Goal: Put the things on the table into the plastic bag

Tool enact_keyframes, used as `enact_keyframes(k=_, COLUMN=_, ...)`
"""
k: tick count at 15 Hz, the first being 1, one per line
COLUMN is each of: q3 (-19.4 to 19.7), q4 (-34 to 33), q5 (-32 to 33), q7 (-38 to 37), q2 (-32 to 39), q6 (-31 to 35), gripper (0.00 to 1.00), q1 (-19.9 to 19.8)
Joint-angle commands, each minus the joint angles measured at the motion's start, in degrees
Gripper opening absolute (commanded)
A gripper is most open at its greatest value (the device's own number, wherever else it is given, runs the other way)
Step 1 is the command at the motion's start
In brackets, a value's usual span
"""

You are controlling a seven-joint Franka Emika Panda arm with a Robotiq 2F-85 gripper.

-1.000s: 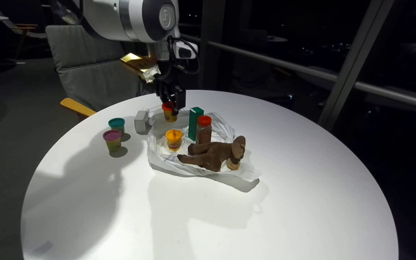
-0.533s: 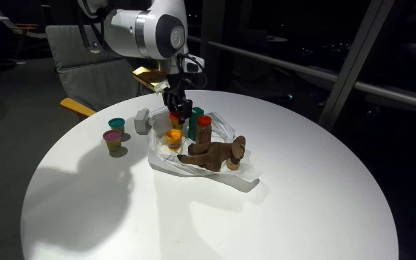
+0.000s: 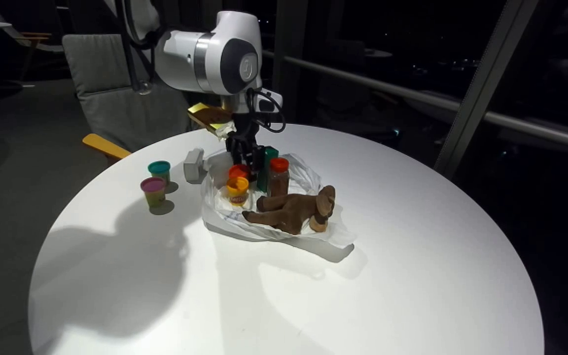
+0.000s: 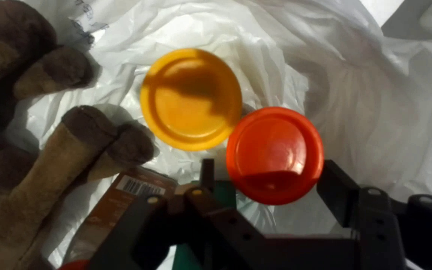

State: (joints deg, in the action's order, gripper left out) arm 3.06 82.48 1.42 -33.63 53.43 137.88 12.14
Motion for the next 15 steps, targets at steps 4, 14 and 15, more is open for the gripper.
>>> enact_keyframes(k=4, q3=0.8, q4=7.2, q5=-0.6, q7=0.0, q2=-9.0, q6=3.1, gripper=1.0, q1=1.5)
enact_keyframes(k=14, q3=-3.2, q4=32.7, q5=-1.1, q7=-0.4, q2=-30.2, q6=4.4, gripper=1.0, q1=4.2)
enact_keyframes(k=15, q3=-4.0, q4=34.6, q5=-0.7, q7=0.3, q2=-31.0, q6=4.5, gripper=1.0, q1=4.4)
